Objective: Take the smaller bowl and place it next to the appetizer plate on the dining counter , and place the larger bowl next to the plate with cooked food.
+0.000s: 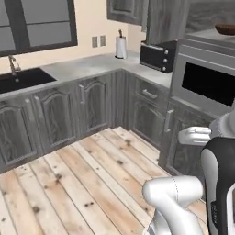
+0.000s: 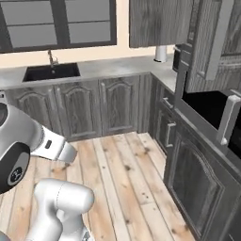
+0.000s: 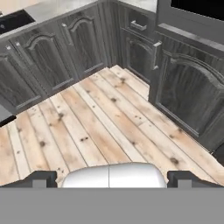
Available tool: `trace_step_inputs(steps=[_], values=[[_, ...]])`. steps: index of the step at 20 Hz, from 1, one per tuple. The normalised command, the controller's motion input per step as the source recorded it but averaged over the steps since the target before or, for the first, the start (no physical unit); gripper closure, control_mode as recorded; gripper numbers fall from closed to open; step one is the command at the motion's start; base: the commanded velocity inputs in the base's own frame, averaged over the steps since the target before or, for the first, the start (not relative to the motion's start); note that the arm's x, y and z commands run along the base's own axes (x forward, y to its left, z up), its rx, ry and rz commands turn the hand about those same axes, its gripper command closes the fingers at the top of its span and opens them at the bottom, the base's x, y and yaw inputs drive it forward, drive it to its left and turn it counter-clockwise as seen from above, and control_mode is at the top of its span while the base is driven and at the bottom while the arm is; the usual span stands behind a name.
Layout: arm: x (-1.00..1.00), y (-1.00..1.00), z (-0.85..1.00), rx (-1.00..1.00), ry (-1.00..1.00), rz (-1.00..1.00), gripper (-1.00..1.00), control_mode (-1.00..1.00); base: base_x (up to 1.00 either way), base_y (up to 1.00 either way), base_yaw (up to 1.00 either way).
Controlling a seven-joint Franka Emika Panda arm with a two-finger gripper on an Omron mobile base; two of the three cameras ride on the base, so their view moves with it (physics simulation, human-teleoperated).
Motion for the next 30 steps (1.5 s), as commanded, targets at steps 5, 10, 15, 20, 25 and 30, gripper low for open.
trace_step_inputs(steps=[5, 10, 15, 20, 25, 30], values=[[0.0, 0.0, 0.0, 0.0, 0.0, 0.0, -1.0, 1.0, 0.63, -0.29, -0.48], [0.0, 0.0, 0.0, 0.0, 0.0, 0.0, -1.0, 1.0, 0.58, -0.02, -0.5], [0.0, 0.0, 0.0, 0.0, 0.0, 0.0, -1.0, 1.0, 0.64, 0.05, -0.49], [0.0, 0.0, 0.0, 0.0, 0.0, 0.0, -1.0, 1.0, 0.63, 0.27, -0.49], [0.0, 0.0, 0.0, 0.0, 0.0, 0.0, -1.0, 1.0, 0.69, 0.53, -0.43], [0.0, 0.0, 0.0, 0.0, 0.0, 0.0, -1.0, 1.0, 0.76, 0.65, -0.36]])
